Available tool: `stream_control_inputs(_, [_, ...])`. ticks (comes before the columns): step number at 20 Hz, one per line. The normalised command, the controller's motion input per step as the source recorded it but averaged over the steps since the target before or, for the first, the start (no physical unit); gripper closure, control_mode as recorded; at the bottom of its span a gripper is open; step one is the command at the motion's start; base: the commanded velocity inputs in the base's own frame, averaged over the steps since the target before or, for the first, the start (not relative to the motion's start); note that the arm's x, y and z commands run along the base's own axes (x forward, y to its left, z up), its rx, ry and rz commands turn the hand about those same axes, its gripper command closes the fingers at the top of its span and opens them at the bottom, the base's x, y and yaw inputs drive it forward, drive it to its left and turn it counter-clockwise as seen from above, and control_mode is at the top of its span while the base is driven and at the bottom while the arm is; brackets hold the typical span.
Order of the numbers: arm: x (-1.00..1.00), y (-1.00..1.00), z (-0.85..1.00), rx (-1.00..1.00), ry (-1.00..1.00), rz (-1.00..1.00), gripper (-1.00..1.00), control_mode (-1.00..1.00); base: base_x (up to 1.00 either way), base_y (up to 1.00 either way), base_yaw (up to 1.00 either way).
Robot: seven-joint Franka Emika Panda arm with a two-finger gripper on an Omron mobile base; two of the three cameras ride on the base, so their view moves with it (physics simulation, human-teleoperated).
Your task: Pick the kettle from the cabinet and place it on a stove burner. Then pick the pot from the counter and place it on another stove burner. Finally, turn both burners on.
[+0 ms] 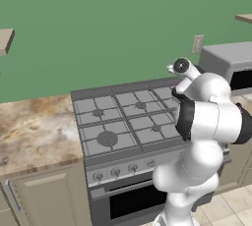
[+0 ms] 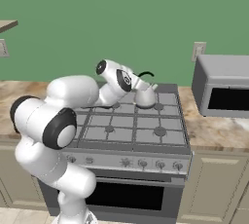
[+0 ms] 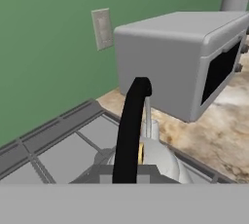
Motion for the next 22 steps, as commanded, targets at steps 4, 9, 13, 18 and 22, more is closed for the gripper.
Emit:
stream_control_inputs(4, [0.24, -0.05, -0.18, 0.0, 0.0, -0.02, 1.0, -1.0, 0.0, 0.0, 0.0])
stream_control_inputs(9, [0.27, -0.04, -0.19, 0.0, 0.0, -0.02, 1.0, -1.0, 0.0, 0.0, 0.0])
stream_control_inputs(13, [0.29, -0.05, -0.19, 0.0, 0.0, -0.02, 1.0, -1.0, 0.0, 0.0, 0.0])
stream_control_inputs(18, [0.29, -0.08, -0.2, 0.0, 0.0, -0.03, 1.0, -1.0, 0.0, 0.0, 0.0])
stream_control_inputs(22, [0.3, -0.11, -0.19, 0.0, 0.0, -0.03, 1.0, -1.0, 0.0, 0.0, 0.0])
